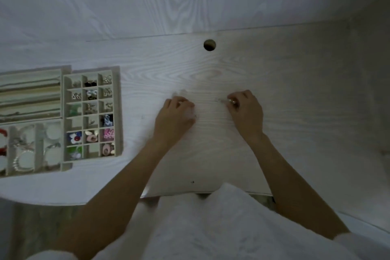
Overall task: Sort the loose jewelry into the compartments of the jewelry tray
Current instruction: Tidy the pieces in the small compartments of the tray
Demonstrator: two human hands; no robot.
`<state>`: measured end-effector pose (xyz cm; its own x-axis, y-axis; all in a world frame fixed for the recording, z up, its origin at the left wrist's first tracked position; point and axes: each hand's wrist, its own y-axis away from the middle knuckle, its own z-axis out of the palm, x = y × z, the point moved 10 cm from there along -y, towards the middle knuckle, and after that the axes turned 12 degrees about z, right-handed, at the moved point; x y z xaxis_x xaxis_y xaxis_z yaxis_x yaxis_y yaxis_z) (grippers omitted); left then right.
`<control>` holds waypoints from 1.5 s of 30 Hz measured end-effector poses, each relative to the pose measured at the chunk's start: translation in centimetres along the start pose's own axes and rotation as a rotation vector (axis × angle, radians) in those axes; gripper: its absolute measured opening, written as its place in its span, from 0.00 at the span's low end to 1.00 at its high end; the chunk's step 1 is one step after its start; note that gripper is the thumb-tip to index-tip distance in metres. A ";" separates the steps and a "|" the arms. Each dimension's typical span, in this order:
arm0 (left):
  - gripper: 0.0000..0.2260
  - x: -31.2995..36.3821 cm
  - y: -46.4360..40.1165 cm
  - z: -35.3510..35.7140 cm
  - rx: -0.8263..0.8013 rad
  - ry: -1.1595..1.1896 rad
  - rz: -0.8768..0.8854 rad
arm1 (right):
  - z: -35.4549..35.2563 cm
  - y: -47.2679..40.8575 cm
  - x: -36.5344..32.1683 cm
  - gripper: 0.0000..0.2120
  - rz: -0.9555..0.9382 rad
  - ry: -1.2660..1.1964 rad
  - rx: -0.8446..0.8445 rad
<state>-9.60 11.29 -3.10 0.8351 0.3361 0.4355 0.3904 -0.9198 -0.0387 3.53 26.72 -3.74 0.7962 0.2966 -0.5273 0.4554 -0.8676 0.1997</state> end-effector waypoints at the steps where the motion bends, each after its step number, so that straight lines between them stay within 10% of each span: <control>1: 0.15 -0.1 0.0 0.0 -0.003 0.021 -0.032 | -0.2 0.0 0.4 0.07 0.008 -0.026 -0.014; 15: 0.18 0.1 0.8 0.0 0.050 0.129 -0.240 | 1.4 -0.7 -4.1 0.05 -0.303 0.303 -0.080; 22: 0.16 1.5 1.1 -1.6 0.158 0.526 -0.285 | 1.5 -0.3 -6.3 0.03 -0.003 -0.441 -0.516; 27: 0.07 -1.6 4.3 -5.5 0.389 0.831 -0.392 | 3.0 2.1 -13.2 0.02 -0.180 -0.466 -0.626; 38: 0.04 -12.5 17.2 -12.0 0.491 0.262 -0.609 | 15.4 10.2 -25.5 0.04 -0.401 -0.266 -0.947; 45: 0.05 -18.4 20.0 -14.5 0.532 0.180 -0.619 | 19.6 11.3 -31.5 0.02 -0.591 -0.183 -0.805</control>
<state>-22.73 -16.27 1.19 0.3526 0.6702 0.6531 0.9269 -0.3462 -0.1451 -24.21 -0.27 -1.09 0.3145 0.4668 -0.8265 0.9431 -0.0549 0.3278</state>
